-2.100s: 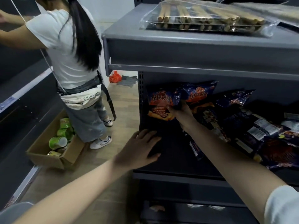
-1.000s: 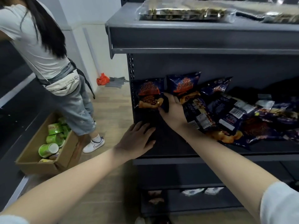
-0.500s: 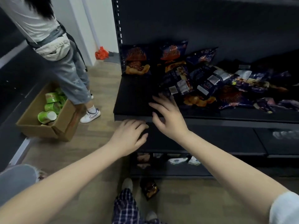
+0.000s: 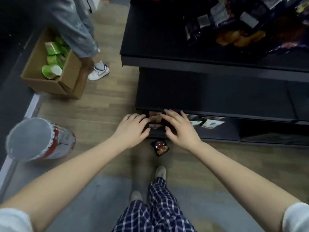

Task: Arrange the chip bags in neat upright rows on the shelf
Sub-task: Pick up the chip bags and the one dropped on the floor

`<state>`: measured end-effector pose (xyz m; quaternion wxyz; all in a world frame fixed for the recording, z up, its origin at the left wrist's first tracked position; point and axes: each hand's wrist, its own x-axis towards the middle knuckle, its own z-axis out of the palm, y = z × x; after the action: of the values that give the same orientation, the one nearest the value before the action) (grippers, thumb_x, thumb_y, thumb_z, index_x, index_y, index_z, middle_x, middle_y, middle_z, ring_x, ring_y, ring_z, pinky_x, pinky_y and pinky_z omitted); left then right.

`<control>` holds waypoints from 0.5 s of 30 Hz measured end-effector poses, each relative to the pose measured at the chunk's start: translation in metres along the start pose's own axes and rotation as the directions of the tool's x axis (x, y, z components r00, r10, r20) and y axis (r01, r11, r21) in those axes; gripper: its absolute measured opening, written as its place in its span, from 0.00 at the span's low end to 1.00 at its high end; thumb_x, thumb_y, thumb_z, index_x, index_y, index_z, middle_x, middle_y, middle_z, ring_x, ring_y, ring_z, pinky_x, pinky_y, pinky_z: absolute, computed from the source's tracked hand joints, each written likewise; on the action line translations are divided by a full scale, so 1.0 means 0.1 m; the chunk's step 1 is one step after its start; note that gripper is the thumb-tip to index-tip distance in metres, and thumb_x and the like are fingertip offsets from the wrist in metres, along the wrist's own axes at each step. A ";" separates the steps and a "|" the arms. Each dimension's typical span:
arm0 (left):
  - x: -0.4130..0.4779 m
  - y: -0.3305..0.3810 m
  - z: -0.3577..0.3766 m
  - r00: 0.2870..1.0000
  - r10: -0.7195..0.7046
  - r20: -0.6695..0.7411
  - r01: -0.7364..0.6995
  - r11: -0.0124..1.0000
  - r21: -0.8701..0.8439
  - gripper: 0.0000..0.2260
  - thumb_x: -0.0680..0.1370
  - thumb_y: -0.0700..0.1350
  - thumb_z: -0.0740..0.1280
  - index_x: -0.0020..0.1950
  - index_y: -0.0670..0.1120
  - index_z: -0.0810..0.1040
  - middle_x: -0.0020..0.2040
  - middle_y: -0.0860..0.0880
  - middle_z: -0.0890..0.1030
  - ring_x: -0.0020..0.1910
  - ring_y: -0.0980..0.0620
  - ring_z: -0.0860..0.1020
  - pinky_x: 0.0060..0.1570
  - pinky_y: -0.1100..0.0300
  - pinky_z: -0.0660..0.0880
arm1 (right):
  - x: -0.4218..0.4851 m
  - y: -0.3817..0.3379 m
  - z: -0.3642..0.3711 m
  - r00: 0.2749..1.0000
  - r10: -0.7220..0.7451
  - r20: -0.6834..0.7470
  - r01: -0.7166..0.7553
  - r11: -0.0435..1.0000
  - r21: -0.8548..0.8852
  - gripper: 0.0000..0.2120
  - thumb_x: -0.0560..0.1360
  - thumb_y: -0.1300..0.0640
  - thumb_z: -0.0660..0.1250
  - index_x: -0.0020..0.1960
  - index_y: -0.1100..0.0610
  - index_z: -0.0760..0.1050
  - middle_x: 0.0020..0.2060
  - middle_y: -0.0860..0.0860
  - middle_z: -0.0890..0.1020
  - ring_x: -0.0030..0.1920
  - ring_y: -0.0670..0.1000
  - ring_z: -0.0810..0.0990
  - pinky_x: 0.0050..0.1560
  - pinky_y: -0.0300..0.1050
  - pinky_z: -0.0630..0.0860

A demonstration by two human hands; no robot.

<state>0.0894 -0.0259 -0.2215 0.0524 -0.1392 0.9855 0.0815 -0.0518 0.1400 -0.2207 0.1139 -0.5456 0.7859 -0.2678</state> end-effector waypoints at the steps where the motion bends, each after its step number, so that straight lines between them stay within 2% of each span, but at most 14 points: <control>1: -0.01 -0.03 0.11 1.000 -0.012 0.015 0.012 1.000 -0.004 0.19 0.79 0.54 0.59 0.66 0.47 0.73 0.68 0.45 0.72 0.65 0.43 0.69 0.62 0.51 0.63 | -0.07 0.05 0.10 0.999 0.039 0.017 -0.039 0.999 0.000 0.22 0.75 0.58 0.64 0.69 0.56 0.70 0.69 0.54 0.71 0.70 0.54 0.67 0.71 0.59 0.56; 8: -0.21 -0.20 0.95 0.980 -0.103 0.172 0.104 0.995 0.000 0.21 0.79 0.56 0.55 0.70 0.49 0.68 0.73 0.46 0.66 0.69 0.44 0.64 0.65 0.51 0.59 | -0.51 0.34 0.88 0.936 0.299 0.187 -0.303 0.953 -0.008 0.26 0.76 0.54 0.64 0.73 0.53 0.64 0.73 0.51 0.63 0.74 0.52 0.60 0.73 0.59 0.52; 15: -0.33 -0.26 1.73 0.960 -0.083 0.267 0.069 0.996 0.060 0.22 0.79 0.56 0.54 0.70 0.48 0.66 0.73 0.45 0.65 0.69 0.43 0.63 0.66 0.49 0.57 | -0.68 0.58 1.71 0.884 0.324 0.338 -0.297 0.946 -0.130 0.27 0.76 0.50 0.62 0.74 0.49 0.61 0.75 0.49 0.58 0.75 0.53 0.55 0.73 0.60 0.50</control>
<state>0.1420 -0.0116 -0.3910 0.1925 -0.1631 0.9649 0.0730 0.0083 0.1670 -0.4023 0.2746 -0.4557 0.8390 -0.1138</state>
